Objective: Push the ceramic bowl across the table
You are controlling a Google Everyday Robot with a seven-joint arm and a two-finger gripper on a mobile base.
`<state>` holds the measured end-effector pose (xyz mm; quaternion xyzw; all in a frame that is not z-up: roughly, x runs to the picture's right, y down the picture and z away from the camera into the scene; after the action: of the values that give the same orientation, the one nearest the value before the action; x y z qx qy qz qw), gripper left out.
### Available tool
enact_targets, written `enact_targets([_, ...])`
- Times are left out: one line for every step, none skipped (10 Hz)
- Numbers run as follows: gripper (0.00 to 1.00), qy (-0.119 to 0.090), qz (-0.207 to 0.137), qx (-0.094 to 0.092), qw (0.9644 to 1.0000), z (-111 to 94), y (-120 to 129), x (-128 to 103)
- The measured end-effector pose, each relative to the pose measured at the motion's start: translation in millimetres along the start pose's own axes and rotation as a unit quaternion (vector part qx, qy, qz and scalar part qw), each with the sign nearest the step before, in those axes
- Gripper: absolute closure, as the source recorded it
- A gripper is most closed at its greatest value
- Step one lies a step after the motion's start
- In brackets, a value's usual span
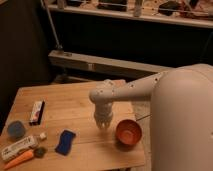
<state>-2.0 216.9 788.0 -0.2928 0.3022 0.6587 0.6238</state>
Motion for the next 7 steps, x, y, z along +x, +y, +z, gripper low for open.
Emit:
enact_targets([1.0, 0.008, 0.004, 0.01, 0.9999, 7.3, -10.9, 1.4])
enact_targets([1.0, 0.014, 0.008, 0.02, 0.9997, 12.8, -21.3, 2.6])
enact_targets([1.0, 0.018, 0.01, 0.028, 0.9994, 15.9, -27.9, 3.8])
enact_targets([1.0, 0.019, 0.013, 0.042, 0.9988, 18.1, -36.8, 4.1])
enact_targets([1.0, 0.023, 0.019, 0.065, 0.9974, 20.4, -48.9, 6.7])
enact_targets([1.0, 0.025, 0.026, 0.089, 0.9953, 22.0, -61.7, 10.2])
enact_targets([1.0, 0.028, 0.033, 0.105, 0.9936, 24.1, -69.4, 13.8])
